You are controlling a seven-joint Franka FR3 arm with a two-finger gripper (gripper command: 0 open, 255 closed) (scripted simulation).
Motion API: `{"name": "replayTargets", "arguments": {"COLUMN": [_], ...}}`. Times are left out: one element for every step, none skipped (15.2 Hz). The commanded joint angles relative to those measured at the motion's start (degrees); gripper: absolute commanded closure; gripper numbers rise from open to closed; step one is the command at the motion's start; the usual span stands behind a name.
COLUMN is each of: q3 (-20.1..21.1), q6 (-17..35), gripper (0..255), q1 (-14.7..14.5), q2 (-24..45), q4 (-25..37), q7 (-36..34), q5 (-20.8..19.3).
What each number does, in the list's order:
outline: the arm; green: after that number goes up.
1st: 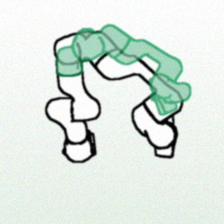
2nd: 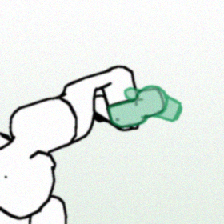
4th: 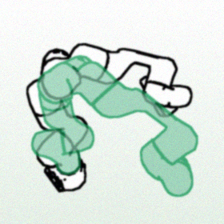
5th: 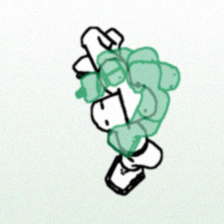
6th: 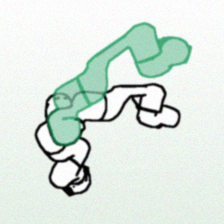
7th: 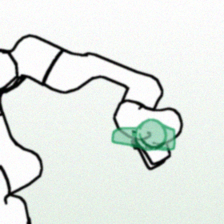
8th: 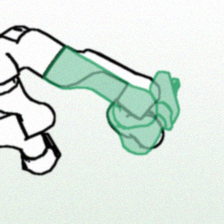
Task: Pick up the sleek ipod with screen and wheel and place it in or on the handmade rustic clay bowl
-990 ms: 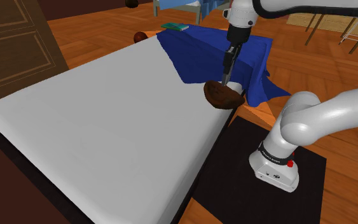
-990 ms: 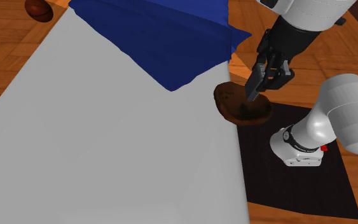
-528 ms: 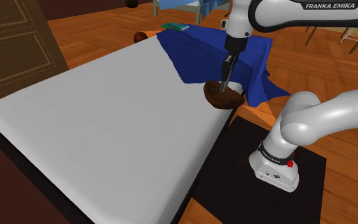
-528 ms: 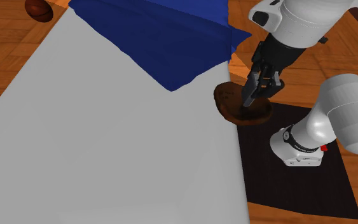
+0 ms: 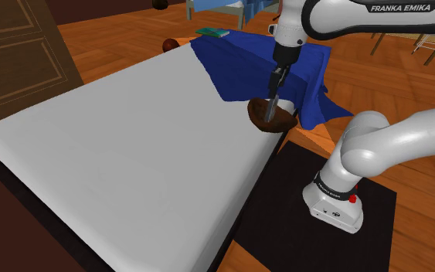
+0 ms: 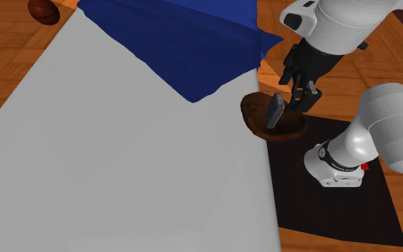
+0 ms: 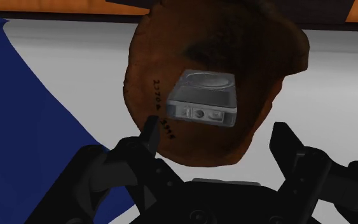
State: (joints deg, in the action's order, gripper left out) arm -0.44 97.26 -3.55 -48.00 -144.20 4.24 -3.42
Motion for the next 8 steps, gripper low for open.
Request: {"name": "replayTargets", "arguments": {"q3": [0.0, 0.0, 0.0, 0.0, 0.1, 0.2, 0.3, 0.4], "q6": [0.0, 0.0, 0.0, 0.0, -1.8, -3.6, -5.4, -6.8], "gripper": [0, 0, 0, 0, 0, 0, 0, 0], "q1": [0.0, 0.0, 0.0, 0.0, 0.0, -0.1, -0.1, -0.1], "q2": [0.0, 0.0, 0.0, 0.0, 0.3, 0.6, 1.0, 1.4], "q4": [0.0, 0.0, 0.0, 0.0, 2.1, 4.2, 6.4, 8.1], "q7": [0.0, 0.0, 0.0, 0.0, 0.0, 0.0, 0.0, 0.1], "q5": [0.0, 0.0, 0.0, 0.0, 0.1, 0.2, 0.2, 0.3]}}
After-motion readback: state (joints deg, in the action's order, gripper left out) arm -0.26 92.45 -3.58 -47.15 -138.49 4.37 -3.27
